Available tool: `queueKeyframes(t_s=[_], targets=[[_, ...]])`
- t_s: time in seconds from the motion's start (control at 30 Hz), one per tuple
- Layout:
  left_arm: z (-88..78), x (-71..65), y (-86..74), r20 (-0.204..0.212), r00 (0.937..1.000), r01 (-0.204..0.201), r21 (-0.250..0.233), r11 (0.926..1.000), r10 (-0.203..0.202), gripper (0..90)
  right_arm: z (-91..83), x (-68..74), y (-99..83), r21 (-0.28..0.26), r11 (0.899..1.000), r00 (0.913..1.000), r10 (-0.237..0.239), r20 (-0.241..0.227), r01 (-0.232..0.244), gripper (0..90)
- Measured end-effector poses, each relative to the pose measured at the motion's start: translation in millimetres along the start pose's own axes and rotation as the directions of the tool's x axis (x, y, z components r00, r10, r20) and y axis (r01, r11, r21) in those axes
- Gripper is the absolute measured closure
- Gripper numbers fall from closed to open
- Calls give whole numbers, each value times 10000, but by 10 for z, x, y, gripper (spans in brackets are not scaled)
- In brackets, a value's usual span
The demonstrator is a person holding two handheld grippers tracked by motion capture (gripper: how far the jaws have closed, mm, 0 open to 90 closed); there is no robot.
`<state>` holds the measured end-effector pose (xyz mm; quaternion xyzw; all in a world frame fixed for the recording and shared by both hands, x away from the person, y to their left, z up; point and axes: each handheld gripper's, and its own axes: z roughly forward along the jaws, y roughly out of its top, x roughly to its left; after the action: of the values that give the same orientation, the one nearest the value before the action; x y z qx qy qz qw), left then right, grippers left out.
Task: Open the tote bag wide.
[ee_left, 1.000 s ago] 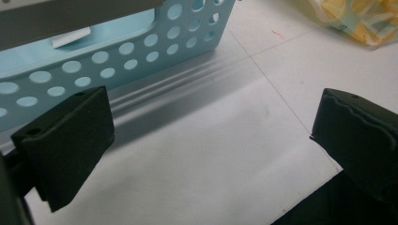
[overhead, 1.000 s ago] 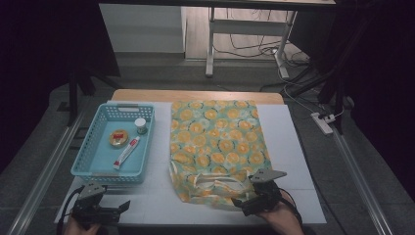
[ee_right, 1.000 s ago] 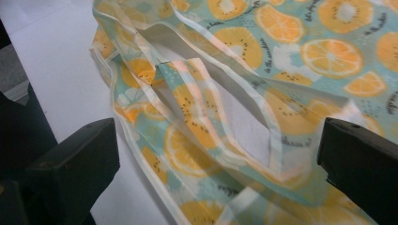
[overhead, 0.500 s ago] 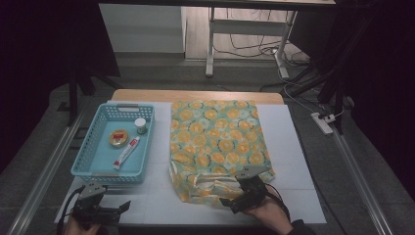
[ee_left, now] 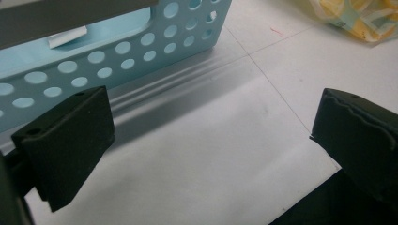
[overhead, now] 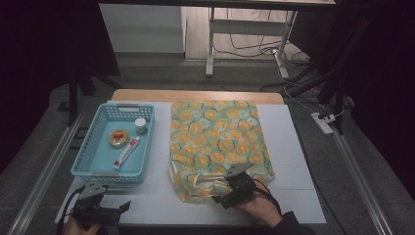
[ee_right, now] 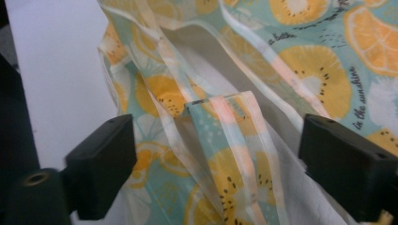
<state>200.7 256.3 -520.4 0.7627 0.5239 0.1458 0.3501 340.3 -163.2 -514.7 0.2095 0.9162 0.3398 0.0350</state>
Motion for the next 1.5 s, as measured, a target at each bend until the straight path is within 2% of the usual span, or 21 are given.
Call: queueKeyframes(t_s=[0.13, 0.33, 0.4, 0.57, 0.67, 1.0, 1.5], targets=[[1, -2, 1, 2, 10000, -23, 29, 10000, 23, 0, 3, -20, 17, 186, 9998, 10000, -65, -53, 66, 386], [5, -5, 2, -8, 10000, -61, 39, 10000, 61, 0, 4, -68, 27, 590, 9980, 9982, -170, -573, 204, 808], [4, -4, 2, -4, 10000, -57, 37, 10000, 57, 0, -26, -78, 40, 576, 9981, 9971, -171, -736, 214, 887], [3, -4, 1, -3, 10000, -58, 35, 10000, 58, 0, -117, -105, 108, 234, 9997, 9957, -48, -929, 70, 896], [4, -3, 2, 8, 10000, -54, 39, 10000, 54, 0, -157, -141, 147, 92, 10000, 9961, 21, -879, -13, 897], [5, 1, 2, 27, 10000, -30, 46, 10000, 29, 0, -288, -355, 322, -315, 9992, 9969, 225, -751, -250, 897], [4, 6, 1, 78, 10000, 9, 46, 10000, -10, 0, -160, -701, 671, -534, 9979, 9986, 354, -400, -375, 897]])
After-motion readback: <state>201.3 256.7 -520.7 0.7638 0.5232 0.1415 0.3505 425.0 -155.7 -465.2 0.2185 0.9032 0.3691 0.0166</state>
